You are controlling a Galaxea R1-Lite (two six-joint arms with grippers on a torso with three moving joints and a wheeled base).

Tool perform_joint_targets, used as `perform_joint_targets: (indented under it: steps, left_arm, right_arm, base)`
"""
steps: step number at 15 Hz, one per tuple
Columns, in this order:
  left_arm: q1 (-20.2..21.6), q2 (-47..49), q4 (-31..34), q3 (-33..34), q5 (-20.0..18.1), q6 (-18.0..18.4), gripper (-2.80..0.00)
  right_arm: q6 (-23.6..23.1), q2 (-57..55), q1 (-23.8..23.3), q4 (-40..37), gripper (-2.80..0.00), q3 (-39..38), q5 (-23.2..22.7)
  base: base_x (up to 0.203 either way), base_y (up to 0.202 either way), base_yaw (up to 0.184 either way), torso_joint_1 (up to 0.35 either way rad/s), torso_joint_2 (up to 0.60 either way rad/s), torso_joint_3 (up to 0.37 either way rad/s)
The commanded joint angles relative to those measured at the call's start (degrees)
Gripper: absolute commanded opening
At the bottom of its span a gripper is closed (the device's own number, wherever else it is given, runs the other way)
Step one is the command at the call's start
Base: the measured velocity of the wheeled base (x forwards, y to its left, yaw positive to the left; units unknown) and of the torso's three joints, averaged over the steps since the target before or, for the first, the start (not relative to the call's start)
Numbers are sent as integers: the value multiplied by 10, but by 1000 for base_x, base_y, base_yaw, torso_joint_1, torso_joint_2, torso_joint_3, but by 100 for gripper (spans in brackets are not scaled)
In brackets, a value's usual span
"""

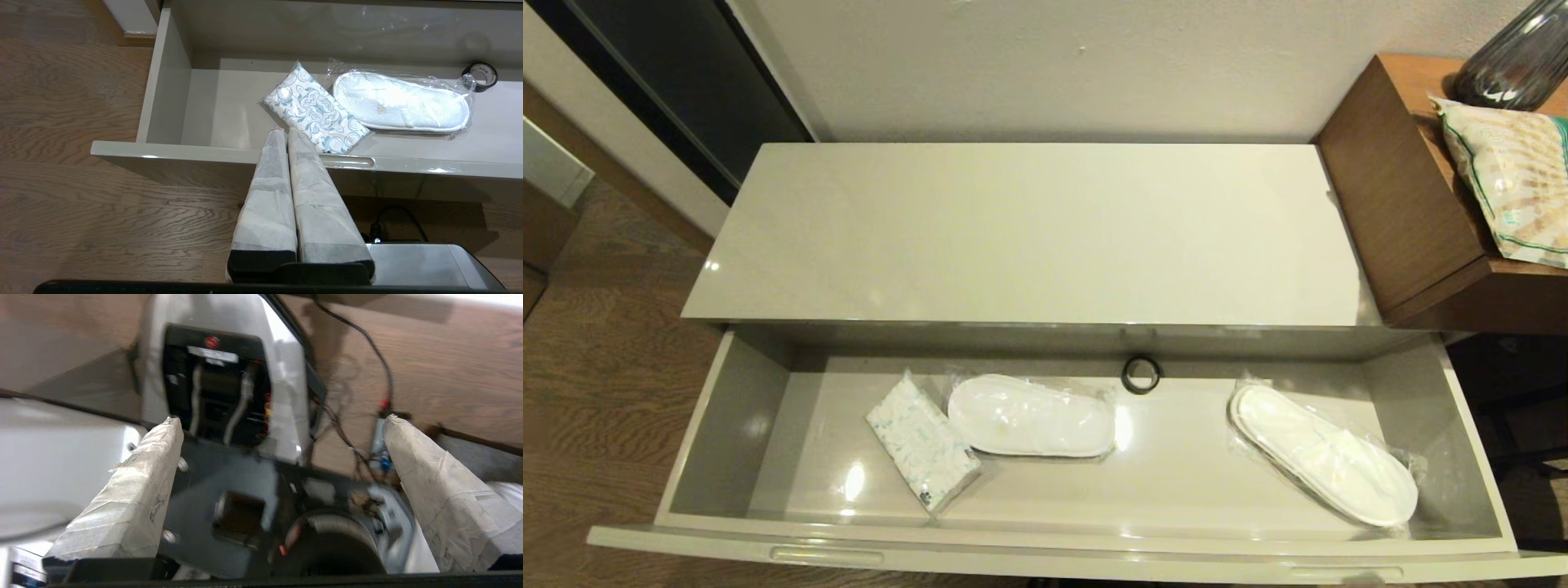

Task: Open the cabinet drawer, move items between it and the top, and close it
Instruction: Close the drawer

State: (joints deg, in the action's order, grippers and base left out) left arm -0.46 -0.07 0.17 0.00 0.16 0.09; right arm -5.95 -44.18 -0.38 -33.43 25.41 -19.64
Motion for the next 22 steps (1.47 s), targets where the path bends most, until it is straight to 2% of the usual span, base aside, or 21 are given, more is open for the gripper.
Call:
perform_joint_targets:
  steps: [1, 5, 9, 12, 15, 18, 22]
  left_arm:
    - [0, 1, 0, 0, 0, 0, -280]
    - [0, 1, 0, 0, 0, 0, -280]
    - [0, 1, 0, 0, 0, 0, -280]
    - [0, 1, 0, 0, 0, 0, -280]
    - [0, 1, 0, 0, 0, 0, -280]
    - [0, 1, 0, 0, 0, 0, -280]
    - [0, 1, 0, 0, 0, 0, -280]
  right_arm:
    - [-3, -57, 5, 28, -280, -19, -20]
    - [-3, -137, 20, 79, -280, -28, -20]
    - [3, -239, 79, 129, -280, -42, -19]
    - [15, -341, 94, 150, -280, -47, -18]
    - [72, -439, 97, 220, -280, -44, -18]
    - [95, -493, 97, 252, -280, -51, -19]
    - [196, -539, 97, 379, -280, -58, 0]
  base:
    - [0, 0, 0, 0, 0, 0]
    - [0, 0, 0, 0, 0, 0]
    - [0, 0, 0, 0, 0, 0]
    - [0, 0, 0, 0, 0, 0]
    - [0, 0, 0, 0, 0, 0]
    - [0, 0, 0, 0, 0, 0]
    - [0, 0, 0, 0, 0, 0]
